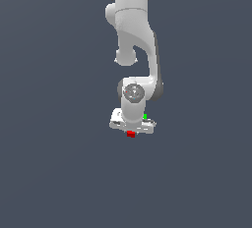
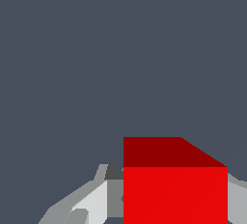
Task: Stack the red cube on top of the green cube.
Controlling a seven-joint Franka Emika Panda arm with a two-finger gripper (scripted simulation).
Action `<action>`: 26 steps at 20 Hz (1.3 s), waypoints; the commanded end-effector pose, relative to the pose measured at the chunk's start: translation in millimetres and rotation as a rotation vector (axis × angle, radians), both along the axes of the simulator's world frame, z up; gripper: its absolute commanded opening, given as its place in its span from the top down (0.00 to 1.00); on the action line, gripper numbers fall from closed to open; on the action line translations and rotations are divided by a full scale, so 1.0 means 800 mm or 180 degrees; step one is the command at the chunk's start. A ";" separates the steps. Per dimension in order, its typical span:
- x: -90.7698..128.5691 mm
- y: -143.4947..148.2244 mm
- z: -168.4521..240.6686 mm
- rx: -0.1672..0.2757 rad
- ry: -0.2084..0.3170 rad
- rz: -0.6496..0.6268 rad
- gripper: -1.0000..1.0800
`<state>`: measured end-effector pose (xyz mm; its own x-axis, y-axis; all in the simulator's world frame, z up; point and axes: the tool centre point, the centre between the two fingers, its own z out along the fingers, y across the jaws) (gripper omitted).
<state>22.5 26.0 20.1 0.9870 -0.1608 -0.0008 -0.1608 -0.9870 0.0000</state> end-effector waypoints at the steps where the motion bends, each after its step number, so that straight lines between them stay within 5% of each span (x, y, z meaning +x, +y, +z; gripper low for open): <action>1: 0.000 0.000 0.000 0.0000 -0.0002 -0.0001 1.00; 12: 0.000 0.000 0.013 0.0001 -0.0002 0.0001 1.00; 26: -0.001 0.000 0.115 0.0000 -0.0002 0.0000 1.00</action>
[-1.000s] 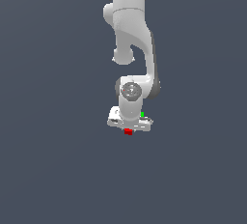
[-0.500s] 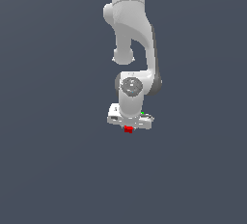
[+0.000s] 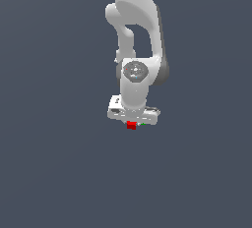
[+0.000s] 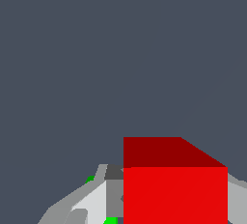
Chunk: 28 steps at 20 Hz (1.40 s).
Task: Stack the red cube on top of the green cube.
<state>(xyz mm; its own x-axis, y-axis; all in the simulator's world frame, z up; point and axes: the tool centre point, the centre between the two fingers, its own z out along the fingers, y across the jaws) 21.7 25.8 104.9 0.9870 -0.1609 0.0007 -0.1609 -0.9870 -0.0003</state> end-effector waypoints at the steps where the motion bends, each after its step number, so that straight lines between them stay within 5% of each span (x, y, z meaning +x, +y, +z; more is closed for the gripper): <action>1: 0.000 0.000 0.012 0.0000 0.0003 0.0000 1.00; 13: -0.010 0.008 0.009 0.0000 0.0000 -0.0001 1.00; 28: -0.081 0.068 -0.048 0.0000 0.0002 0.0000 1.00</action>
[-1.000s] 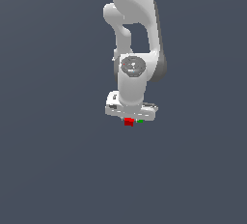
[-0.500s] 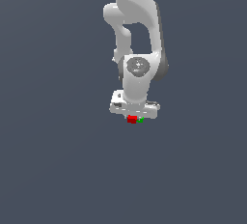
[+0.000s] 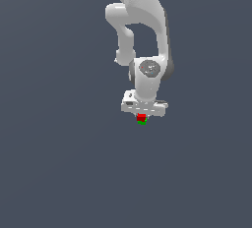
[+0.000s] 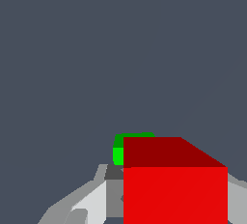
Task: Stack the red cube on top of the green cube.
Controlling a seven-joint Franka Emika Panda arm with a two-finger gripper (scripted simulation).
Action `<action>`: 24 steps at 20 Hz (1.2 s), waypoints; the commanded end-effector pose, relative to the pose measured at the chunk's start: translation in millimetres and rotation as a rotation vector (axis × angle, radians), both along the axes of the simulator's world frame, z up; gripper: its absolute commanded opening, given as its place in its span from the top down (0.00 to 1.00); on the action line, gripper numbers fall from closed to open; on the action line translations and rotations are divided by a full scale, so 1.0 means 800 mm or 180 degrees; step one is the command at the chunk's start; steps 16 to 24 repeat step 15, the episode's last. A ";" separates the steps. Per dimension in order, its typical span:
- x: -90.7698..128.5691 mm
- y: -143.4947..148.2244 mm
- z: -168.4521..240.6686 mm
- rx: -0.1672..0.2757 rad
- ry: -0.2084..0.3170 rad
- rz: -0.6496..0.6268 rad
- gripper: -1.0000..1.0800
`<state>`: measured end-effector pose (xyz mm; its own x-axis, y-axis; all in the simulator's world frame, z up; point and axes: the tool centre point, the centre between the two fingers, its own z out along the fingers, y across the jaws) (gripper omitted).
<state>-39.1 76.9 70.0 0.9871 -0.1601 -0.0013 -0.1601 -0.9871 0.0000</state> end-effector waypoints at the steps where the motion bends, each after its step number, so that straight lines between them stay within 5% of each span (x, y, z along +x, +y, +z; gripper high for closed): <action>1: -0.007 0.007 -0.006 0.0000 -0.0004 -0.0003 1.00; 5: -0.011 0.011 -0.010 0.0000 -0.0004 -0.0003 1.00; 6: -0.011 0.011 -0.010 0.0000 -0.0004 -0.0003 0.04; 24: -0.011 0.011 -0.010 0.0000 -0.0004 -0.0003 0.04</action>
